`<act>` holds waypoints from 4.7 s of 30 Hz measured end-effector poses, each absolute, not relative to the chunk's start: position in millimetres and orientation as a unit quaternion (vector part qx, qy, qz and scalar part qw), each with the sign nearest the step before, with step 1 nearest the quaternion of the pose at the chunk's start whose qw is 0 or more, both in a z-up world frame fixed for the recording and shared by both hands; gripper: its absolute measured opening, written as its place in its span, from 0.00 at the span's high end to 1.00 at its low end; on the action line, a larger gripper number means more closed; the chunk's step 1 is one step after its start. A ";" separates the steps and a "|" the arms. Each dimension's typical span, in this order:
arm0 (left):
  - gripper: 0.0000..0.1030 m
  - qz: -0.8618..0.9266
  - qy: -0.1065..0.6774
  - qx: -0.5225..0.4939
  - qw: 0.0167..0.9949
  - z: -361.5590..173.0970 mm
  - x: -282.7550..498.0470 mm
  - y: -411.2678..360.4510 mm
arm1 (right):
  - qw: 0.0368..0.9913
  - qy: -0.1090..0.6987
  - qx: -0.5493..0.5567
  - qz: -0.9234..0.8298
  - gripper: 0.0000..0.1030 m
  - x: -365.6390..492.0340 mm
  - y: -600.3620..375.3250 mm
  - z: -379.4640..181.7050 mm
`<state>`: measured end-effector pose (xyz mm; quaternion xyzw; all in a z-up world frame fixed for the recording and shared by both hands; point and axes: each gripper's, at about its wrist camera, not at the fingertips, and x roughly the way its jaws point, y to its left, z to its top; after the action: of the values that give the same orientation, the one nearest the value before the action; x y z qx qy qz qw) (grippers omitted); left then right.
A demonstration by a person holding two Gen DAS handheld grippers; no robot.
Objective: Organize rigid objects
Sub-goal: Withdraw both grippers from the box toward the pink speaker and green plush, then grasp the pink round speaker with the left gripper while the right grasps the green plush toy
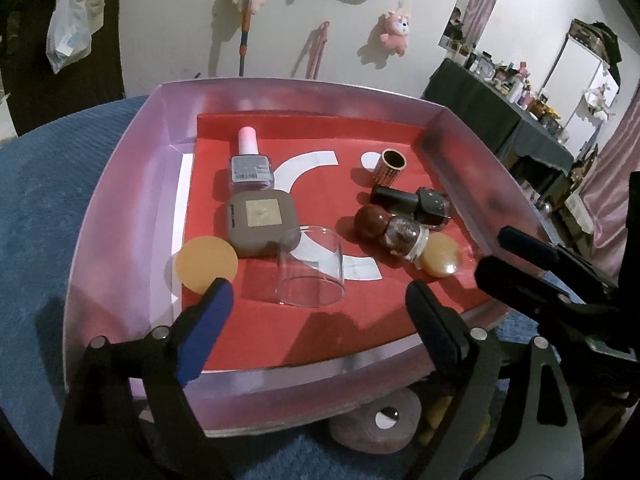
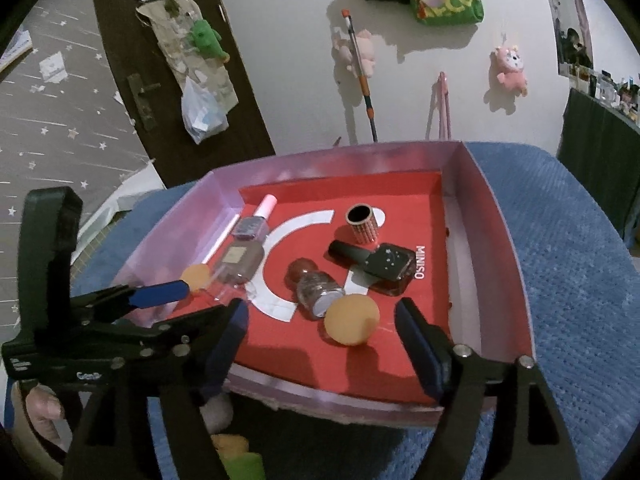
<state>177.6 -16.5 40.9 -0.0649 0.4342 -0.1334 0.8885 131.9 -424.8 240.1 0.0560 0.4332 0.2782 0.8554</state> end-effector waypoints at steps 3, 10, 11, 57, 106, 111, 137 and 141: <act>0.13 -0.128 0.432 -0.059 0.891 43.3 173.1 -16.5 | 0.860 0.423 0.060 0.280 0.12 126.6 -428.3 246.4; 0.06 -0.125 0.425 -0.055 0.895 48.0 162.6 -17.0 | 0.863 0.403 0.071 0.296 0.00 115.3 -433.5 257.1; 0.05 -0.126 0.424 -0.054 0.895 48.8 161.1 -17.2 | 0.864 0.400 0.071 0.298 0.00 113.5 -433.7 258.5; 0.00 -0.121 0.418 -0.067 0.898 49.6 97.3 -7.1 | 0.862 0.393 0.079 0.310 0.00 45.9 -453.6 250.6; 0.09 -0.163 0.452 -0.040 0.876 11.5 101.9 -18.6 | 0.837 0.428 -0.014 0.341 0.52 39.3 -411.4 204.1; 0.10 -0.167 0.449 -0.025 0.877 10.0 106.9 -26.6 | 0.842 0.427 -0.022 0.328 0.52 38.5 -418.8 204.8; 0.50 -0.183 0.424 -0.015 0.887 31.0 84.2 -31.9 | 0.850 0.419 -0.009 0.320 0.52 34.5 -424.2 220.3; 0.50 -0.189 0.414 -0.025 0.890 40.6 78.8 -27.4 | 0.851 0.410 -0.002 0.327 0.52 31.6 -425.5 231.1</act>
<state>78.8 -27.4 40.6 -0.0255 0.4136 -0.1894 0.8902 31.6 -425.5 231.1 -0.0016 0.4096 0.3275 0.8515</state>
